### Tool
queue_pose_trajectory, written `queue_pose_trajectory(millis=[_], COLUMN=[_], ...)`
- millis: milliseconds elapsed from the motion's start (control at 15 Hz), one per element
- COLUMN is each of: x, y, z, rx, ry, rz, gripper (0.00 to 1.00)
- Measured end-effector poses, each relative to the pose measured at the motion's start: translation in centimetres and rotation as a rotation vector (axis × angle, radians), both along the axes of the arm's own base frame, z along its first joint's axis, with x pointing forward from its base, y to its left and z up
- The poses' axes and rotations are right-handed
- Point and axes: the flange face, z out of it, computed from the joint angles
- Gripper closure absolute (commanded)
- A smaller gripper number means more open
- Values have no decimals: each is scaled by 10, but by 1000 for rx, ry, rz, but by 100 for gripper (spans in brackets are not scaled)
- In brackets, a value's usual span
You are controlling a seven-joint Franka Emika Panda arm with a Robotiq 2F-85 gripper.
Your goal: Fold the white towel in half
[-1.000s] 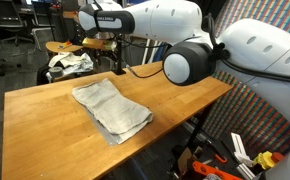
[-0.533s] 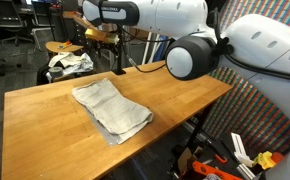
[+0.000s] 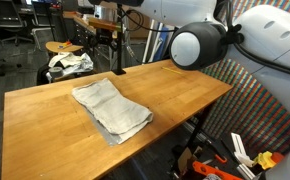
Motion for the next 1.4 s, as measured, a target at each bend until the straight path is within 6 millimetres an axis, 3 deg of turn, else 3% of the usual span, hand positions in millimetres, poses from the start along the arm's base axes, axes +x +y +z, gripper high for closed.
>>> queue_pose_trajectory(millis=[467, 867, 1133, 1400], x=[-26, -15, -9, -8], y=[9, 4, -11, -13], z=[-2, 3, 2, 2], rx=[-39, -69, -67, -65], ry=[155, 61, 34, 32], rz=[341, 505, 519, 521], gripper=[0, 0, 0, 0])
